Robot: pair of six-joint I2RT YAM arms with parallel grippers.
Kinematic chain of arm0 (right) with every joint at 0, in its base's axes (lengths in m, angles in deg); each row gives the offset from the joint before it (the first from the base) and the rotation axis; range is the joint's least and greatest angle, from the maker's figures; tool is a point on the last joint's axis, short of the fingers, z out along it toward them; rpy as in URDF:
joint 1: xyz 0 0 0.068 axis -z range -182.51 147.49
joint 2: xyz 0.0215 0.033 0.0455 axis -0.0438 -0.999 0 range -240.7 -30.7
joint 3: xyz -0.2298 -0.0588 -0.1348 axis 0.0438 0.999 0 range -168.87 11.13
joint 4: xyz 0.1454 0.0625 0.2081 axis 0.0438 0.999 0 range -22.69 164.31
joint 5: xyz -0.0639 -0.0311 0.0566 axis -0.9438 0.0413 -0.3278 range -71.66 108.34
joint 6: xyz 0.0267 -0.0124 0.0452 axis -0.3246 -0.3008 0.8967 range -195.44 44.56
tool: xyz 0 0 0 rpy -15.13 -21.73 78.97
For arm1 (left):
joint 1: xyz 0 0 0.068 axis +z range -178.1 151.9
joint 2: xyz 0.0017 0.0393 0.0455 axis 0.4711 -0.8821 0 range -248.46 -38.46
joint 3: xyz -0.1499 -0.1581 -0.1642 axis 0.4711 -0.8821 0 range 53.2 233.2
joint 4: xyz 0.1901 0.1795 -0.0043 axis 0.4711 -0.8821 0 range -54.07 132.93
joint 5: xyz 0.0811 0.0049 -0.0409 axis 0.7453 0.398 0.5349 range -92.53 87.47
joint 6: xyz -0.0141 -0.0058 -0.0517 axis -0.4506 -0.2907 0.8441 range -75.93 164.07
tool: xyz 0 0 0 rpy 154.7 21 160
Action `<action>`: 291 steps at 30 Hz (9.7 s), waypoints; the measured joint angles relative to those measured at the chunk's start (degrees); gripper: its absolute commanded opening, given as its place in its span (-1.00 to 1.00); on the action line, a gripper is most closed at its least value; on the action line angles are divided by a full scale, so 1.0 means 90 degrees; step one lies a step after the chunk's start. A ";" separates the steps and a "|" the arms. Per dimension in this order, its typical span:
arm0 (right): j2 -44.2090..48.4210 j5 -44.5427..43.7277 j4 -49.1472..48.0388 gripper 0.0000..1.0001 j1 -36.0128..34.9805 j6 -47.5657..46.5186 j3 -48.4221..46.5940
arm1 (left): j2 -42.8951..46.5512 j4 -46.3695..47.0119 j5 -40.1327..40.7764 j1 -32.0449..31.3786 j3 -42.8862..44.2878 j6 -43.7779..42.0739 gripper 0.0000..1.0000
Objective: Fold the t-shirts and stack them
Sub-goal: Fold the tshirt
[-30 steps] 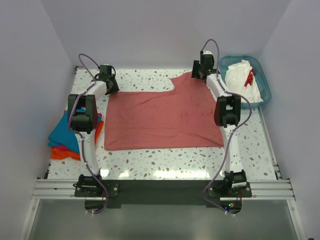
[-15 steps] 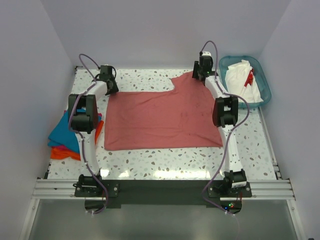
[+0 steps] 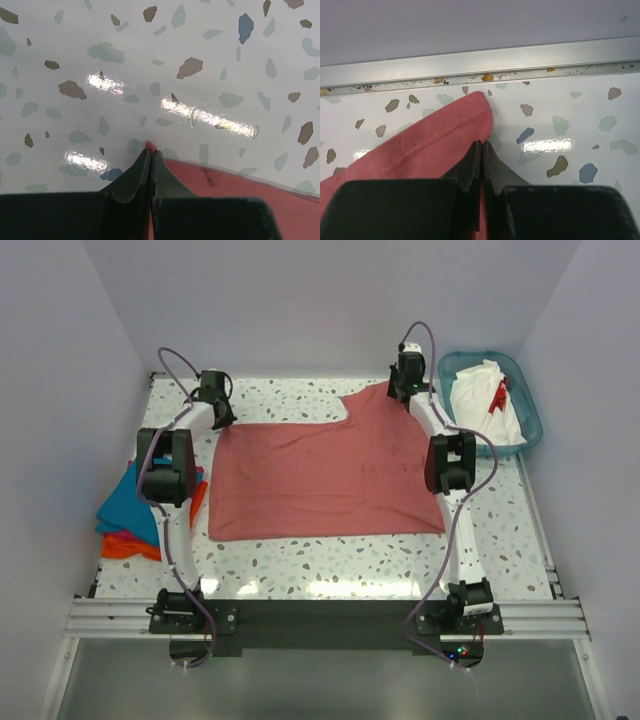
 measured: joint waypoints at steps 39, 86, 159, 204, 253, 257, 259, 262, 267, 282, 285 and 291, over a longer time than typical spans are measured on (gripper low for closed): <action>0.4510 -0.0216 -0.0848 -1.00 0.0019 0.0699 0.5214 | 0.1571 0.0432 0.0257 0.0095 -0.1299 0.0049 -1.00; 0.9998 0.0005 -0.0306 0.28 0.0061 0.2120 1.1305 | 0.6448 0.0872 -0.0214 0.0146 -0.7048 0.2424 0.39; 0.8905 -0.2261 -0.0044 -0.12 -0.2698 0.2195 1.0455 | 0.5659 0.1343 -0.0619 -0.0877 -0.6375 0.2375 0.26; 0.9726 -0.1719 0.0933 -0.38 -0.2140 0.2582 1.1356 | 0.5673 0.1479 -0.1027 -0.0884 -0.6375 0.2256 0.32; 0.1933 -0.0228 0.1780 0.82 -0.1282 0.0500 0.1800 | 0.4481 0.0731 -0.0362 -0.4325 -0.4787 0.2448 0.35; 0.2441 -0.0736 0.1877 0.71 -0.1214 0.0544 0.1894 | 0.4248 0.0199 0.0408 -0.4325 -0.4143 0.1826 0.25; 0.2538 -0.0874 0.1872 0.65 -0.1127 0.0597 0.1897 | 0.4114 0.0024 0.0641 -0.4318 -0.4102 0.1634 0.20; 0.2555 -0.0996 0.1824 0.51 -0.0974 0.0704 0.2084 | 0.3925 -0.0296 0.0794 -0.4320 -0.4102 0.1433 0.19; 0.2475 -0.1015 0.1977 0.29 -0.0721 0.0896 0.2482 | 0.3820 -0.0505 0.0818 -0.4320 -0.4294 0.1205 0.19; 0.2832 -0.1010 0.1712 -0.18 -0.0347 0.1331 0.3895 | 0.3886 -0.0342 0.0539 -0.4320 -0.5129 0.1103 0.13; 0.3099 -0.1008 0.1457 -0.04 -0.0328 0.1416 0.4374 | 0.3976 -0.0255 0.0478 -0.4320 -0.5241 0.1090 0.13; 0.3330 -0.0729 0.1345 0.01 -0.0231 0.1450 0.4765 | 0.4175 0.0024 0.0223 -0.4323 -0.5508 0.1134 0.10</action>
